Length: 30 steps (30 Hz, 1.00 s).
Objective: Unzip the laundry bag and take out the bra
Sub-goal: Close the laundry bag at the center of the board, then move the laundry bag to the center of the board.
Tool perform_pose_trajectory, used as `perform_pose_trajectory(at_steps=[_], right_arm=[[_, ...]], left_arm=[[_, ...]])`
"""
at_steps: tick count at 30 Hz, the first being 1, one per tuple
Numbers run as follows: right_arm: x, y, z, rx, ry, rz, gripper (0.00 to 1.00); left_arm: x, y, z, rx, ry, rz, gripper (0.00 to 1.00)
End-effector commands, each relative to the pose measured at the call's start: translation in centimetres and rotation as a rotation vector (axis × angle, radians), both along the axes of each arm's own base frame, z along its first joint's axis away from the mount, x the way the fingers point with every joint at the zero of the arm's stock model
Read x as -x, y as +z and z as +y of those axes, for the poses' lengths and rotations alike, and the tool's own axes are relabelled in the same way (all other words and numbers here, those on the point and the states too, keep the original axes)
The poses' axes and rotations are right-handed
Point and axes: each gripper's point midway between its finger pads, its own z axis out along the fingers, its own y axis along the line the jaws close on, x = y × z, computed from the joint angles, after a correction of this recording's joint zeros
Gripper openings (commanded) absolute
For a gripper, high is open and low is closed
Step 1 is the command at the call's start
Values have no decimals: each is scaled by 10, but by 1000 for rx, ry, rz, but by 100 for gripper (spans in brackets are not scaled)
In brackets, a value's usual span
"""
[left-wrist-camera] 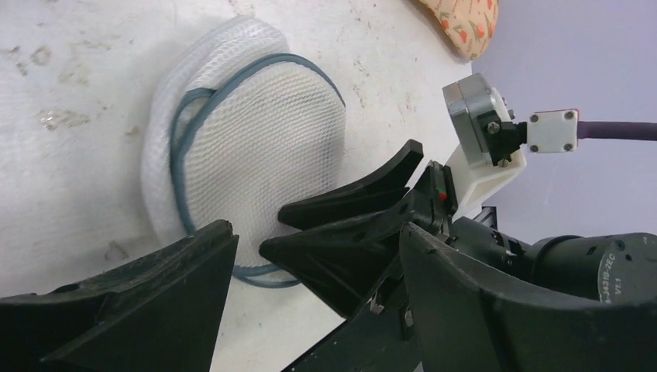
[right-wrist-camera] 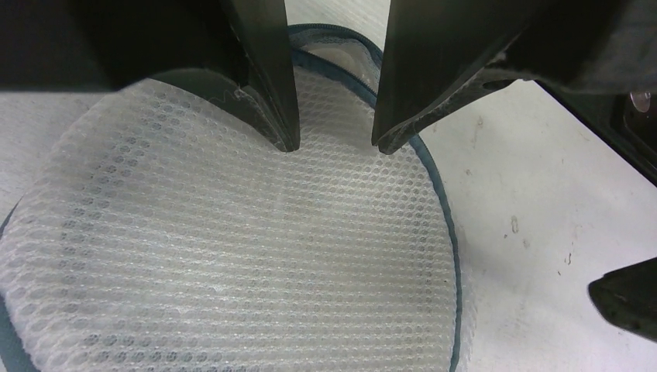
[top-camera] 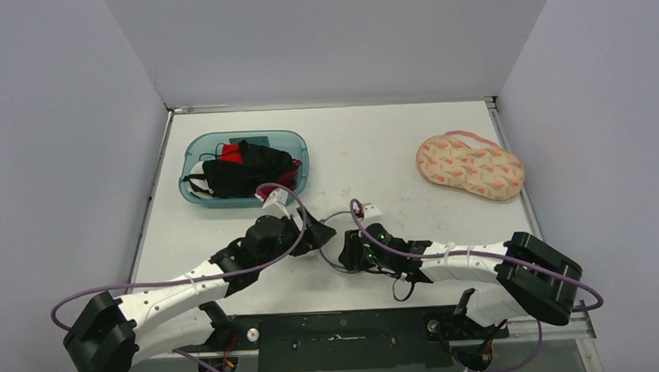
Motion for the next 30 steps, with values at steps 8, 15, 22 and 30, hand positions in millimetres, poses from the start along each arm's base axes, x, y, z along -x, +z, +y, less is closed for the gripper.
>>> perform_pose_trajectory(at_steps=[8, 15, 22, 30], right_arm=[[-7, 17, 12, -46, 6, -59, 44], [-3, 48, 12, -114, 10, -88, 52], [1, 90, -1, -166, -3, -151, 57], [-3, 97, -19, -139, -46, -184, 60]], left_arm=[[-20, -28, -28, -117, -56, -26, 66], [-28, -55, -16, -204, -19, -3, 66], [-24, -28, -11, -182, -24, -36, 88], [-7, -31, 15, -180, 13, 0, 96]])
